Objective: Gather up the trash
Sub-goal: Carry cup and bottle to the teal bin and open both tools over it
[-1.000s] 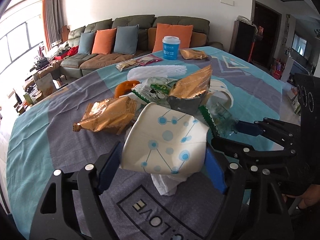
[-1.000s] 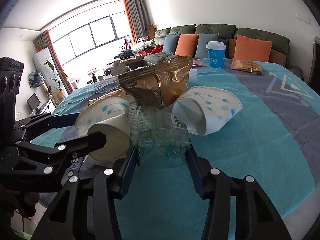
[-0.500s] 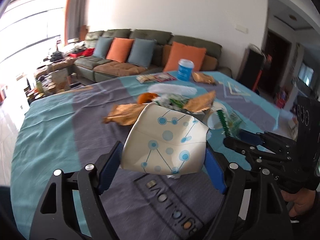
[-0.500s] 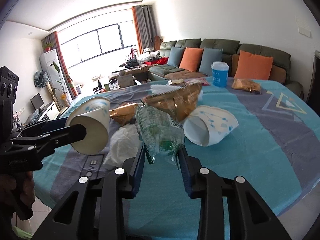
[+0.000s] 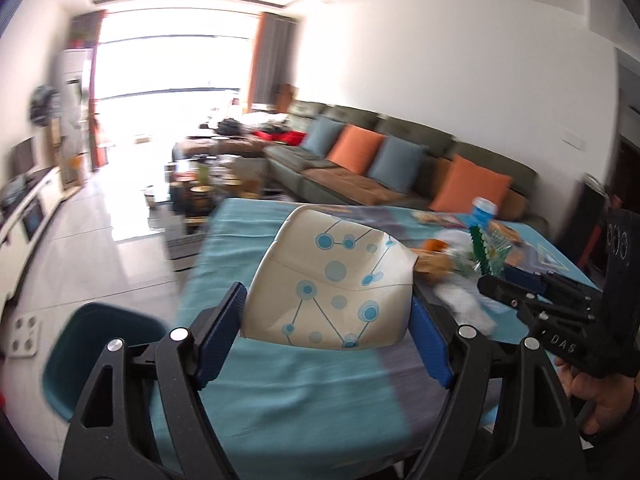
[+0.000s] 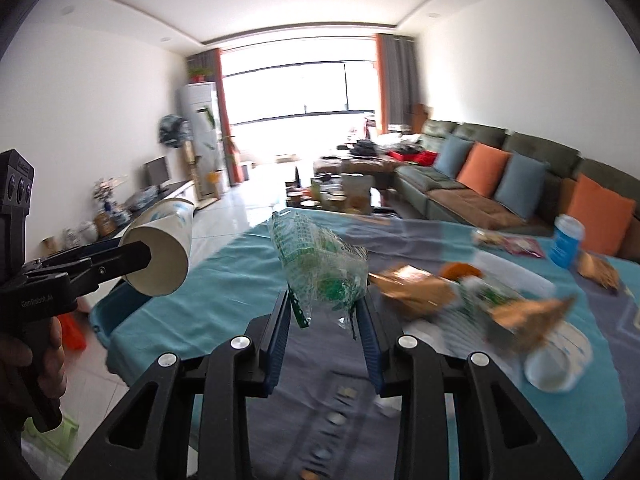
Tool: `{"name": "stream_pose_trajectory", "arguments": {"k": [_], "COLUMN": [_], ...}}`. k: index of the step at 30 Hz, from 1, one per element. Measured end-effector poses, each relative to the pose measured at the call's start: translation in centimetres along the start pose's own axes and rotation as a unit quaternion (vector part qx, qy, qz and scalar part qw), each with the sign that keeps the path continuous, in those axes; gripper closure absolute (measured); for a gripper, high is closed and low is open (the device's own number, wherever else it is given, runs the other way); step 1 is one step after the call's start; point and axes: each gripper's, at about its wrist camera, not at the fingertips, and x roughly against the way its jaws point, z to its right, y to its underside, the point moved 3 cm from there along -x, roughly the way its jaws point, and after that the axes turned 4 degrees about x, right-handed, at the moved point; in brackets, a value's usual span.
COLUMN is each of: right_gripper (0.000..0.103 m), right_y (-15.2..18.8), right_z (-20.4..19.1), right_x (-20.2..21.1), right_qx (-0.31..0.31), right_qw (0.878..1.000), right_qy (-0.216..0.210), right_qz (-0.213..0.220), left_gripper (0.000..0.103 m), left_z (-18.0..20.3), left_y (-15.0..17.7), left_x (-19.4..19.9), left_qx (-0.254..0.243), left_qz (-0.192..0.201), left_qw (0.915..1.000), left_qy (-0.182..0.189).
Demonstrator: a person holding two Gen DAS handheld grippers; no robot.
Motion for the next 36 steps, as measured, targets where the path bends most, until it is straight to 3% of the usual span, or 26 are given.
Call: {"name": "stream_pose_trajectory", "arguments": {"k": [5,11,18,26,31,36], "right_gripper": [0.072,0.071,0.071,0.071,0.071,0.056], "right_y": [-2.9,-5.7,-7.0,-3.8,-2.8,-2.5], "right_z": [-5.0,-12.5,-20.7,-26.7,-27.9,-28.4], "right_x": [-2.5,-6.1,-12.4,-18.5,-20.5,-21.9], "right_qx": [0.036,0.078,0.106,0.140,0.156,0.159], "right_qw": [0.997,0.985,0.962,0.938,0.930,0.924], "right_qy": [-0.072,-0.153,-0.238,-0.251,-0.244,-0.250], "right_qz": [0.004,-0.011,-0.085,-0.195,-0.225,-0.242], "left_gripper": [0.026,0.026,0.026,0.026,0.026,0.016], "left_z": [-6.3,-14.0,-22.1,-26.6,-28.0,-27.2], "left_y": [-0.4,-0.6,1.2,4.8,6.2,7.2], "left_x": [3.9,7.4,7.8,1.2,-2.3,-4.0], "left_qx": [0.032,0.062,0.101,0.134,0.128,0.109], "left_qz": [0.024,0.036,0.006,-0.064,-0.097,-0.108], "left_qw": [0.9967,0.9851,0.9764,0.9657,0.9636,0.9628], "left_qy": [-0.071,-0.157,-0.191,-0.213,-0.213,-0.222]}}
